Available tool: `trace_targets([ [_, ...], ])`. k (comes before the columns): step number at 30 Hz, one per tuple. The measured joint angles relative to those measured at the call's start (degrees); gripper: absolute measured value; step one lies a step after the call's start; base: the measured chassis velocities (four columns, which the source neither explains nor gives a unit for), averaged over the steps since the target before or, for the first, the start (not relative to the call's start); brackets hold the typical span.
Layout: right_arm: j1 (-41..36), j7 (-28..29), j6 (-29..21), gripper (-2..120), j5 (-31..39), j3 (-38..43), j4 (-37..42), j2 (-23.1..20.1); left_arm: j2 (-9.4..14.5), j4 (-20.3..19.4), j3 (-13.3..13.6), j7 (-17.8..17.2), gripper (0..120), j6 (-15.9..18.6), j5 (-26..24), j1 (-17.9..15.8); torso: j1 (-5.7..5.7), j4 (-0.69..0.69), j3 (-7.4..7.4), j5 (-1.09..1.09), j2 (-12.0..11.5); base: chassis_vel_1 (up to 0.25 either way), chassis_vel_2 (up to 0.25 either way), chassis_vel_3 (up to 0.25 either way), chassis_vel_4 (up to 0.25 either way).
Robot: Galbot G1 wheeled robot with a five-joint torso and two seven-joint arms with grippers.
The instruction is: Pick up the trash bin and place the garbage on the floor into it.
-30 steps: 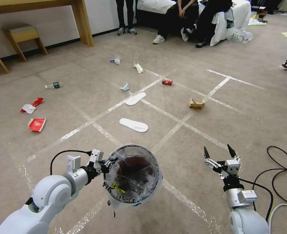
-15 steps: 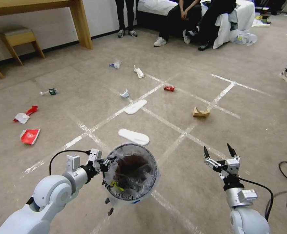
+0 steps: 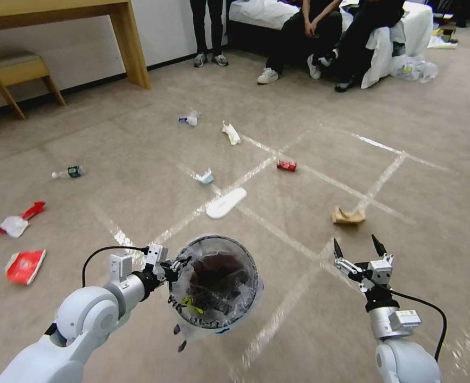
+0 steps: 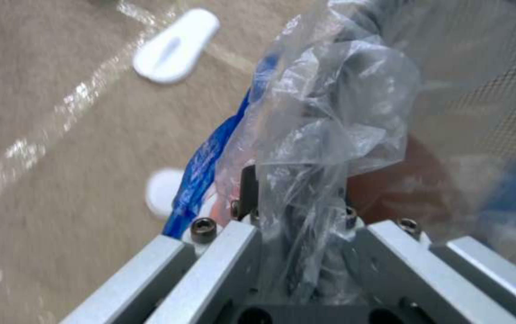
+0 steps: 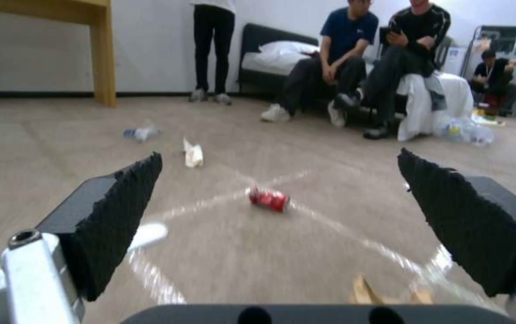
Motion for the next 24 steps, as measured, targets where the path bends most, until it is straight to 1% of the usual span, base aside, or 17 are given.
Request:
trace_targets([
  [1,0.0,0.0,0.1,100,0.1,0.0,0.0,0.0,-0.2,0.0,0.1,0.0,1,-0.1,0.2,0.0,0.01,-0.02,0.0,-0.01,0.0,-0.301,0.342,0.305,-0.382],
  [5,0.0,0.0,0.2,100,0.1,0.0,-0.1,0.1,-0.4,0.2,0.2,-0.1,1,-0.2,0.5,0.0,0.02,-0.01,0.02,0.03,0.0,-0.281,0.33,0.282,-0.303],
  [6,0.0,0.0,0.3,100,0.1,0.0,-0.1,0.1,-0.6,0.3,0.2,-0.2,1,-0.2,0.6,0.0,0.04,-0.02,0.02,-0.01,0.0,-0.183,0.209,0.2,-0.129],
  [8,-0.1,0.0,0.4,100,0.1,0.0,-0.1,0.1,-0.8,0.3,0.3,-0.2,1,-0.3,0.7,0.0,0.03,-0.02,0.02,0.0,0.0,-0.183,0.152,0.163,-0.129],
  [12,-0.1,0.0,0.5,100,0.1,0.1,-0.1,0.1,-1.1,0.5,0.5,-0.4,1,-0.3,0.9,0.0,-0.01,-0.03,-0.02,0.01,0.0,-0.028,-0.017,0.006,-0.004],
  [17,-0.2,-0.3,0.5,100,0.1,0.1,-0.1,0.1,-1.3,0.6,0.6,-0.6,1,-0.2,1.1,0.0,-0.04,-0.02,-0.03,0.01,0.0,0.069,-0.06,-0.067,0.066],
  [24,-0.9,-1.9,0.5,100,0.2,-0.5,0.2,0.3,-1.2,0.5,0.5,-0.7,1,0.1,0.9,0.1,-0.01,-0.02,0.0,0.0,0.0,0.0,0.0,0.0,0.0],
])
